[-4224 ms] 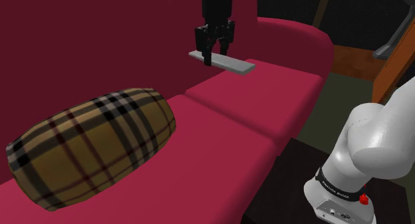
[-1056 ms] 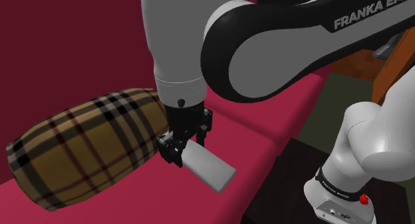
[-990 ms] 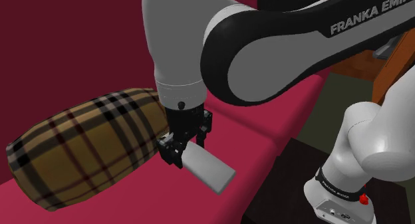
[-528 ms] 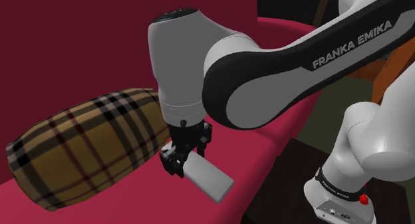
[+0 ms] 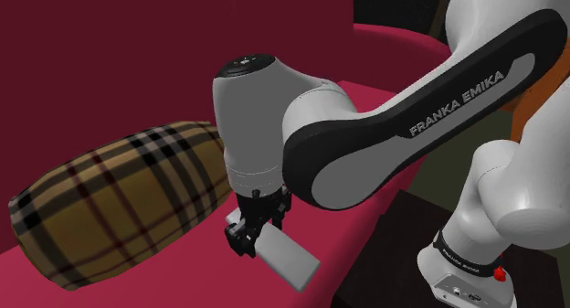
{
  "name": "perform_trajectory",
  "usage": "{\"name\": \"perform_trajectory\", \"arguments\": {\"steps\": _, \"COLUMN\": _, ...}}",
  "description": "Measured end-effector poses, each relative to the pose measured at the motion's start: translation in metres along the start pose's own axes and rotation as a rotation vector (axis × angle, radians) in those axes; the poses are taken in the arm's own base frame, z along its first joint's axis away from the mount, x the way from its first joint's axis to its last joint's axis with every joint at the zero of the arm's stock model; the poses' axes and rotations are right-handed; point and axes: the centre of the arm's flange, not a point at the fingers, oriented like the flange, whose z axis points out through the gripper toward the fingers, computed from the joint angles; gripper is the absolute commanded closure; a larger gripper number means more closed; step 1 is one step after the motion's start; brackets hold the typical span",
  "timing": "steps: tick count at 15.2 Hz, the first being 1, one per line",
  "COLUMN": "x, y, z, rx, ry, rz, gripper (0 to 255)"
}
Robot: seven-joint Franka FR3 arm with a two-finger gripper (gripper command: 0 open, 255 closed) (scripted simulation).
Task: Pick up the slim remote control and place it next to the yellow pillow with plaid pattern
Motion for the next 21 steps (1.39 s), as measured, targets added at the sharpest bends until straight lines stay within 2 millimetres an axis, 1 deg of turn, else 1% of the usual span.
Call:
{"name": "perform_trajectory", "arguments": {"steps": 11, "x": 0.001, "y": -0.002, "z": 0.058, "rx": 0.0, "ry": 0.0, "rz": 0.0, "gripper": 255}}
{"name": "perform_trajectory", "arguments": {"steps": 17, "x": 0.001, "y": -0.001, "z": 0.063, "rx": 0.0, "ry": 0.0, "rz": 0.0, "gripper": 255}}
{"name": "perform_trajectory", "arguments": {"steps": 18, "x": 0.001, "y": -0.001, "z": 0.063, "rx": 0.0, "ry": 0.0, "rz": 0.0, "gripper": 0}}
{"name": "perform_trajectory", "arguments": {"steps": 21, "x": 0.001, "y": -0.001, "z": 0.063, "rx": 0.001, "ry": 0.001, "rz": 0.0, "gripper": 0}}
